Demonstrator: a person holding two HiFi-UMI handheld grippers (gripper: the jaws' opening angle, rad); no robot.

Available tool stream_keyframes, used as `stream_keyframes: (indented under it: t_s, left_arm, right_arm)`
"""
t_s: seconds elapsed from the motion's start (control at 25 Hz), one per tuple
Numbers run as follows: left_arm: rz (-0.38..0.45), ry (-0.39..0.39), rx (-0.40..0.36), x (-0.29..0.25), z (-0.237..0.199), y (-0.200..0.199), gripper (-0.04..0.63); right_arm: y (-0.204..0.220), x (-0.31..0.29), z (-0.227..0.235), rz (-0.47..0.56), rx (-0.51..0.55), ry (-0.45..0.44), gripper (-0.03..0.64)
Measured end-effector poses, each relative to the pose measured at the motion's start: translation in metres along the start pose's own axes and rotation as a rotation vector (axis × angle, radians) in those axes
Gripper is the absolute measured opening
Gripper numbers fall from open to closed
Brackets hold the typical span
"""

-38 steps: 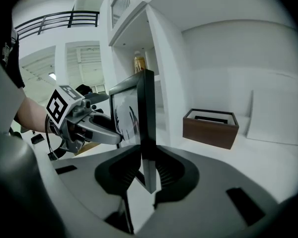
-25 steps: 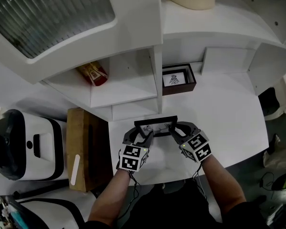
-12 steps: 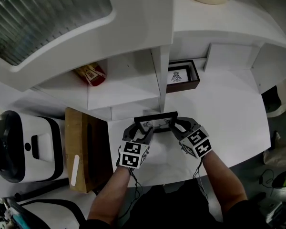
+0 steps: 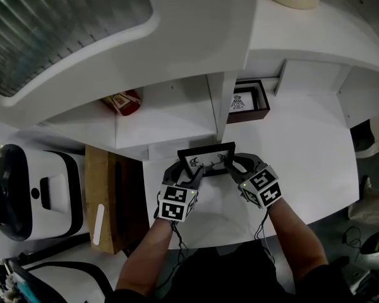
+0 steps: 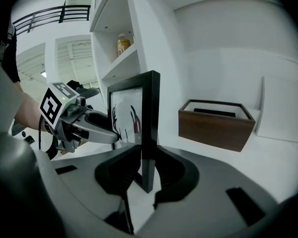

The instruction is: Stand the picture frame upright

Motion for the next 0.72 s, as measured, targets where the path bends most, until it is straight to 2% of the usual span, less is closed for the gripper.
stream_keyframes:
  t_s: [0.72]
  left_arm:
    - [0.01, -0.002, 0.003, -0.01, -0.006, -0.008, 0.219]
  right_arm:
    - [-0.006, -0.007, 0.013, 0.005, -0.008, -0.023, 0.083]
Point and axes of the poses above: the fingertips, and each gripper's own axes: x backward along the fingers, z to its right, y out of its underside, the point moved 6 cm from there along x, backward along the fingers, and after that the axes turned 3 degrees about -y, right-handed, at the moved point
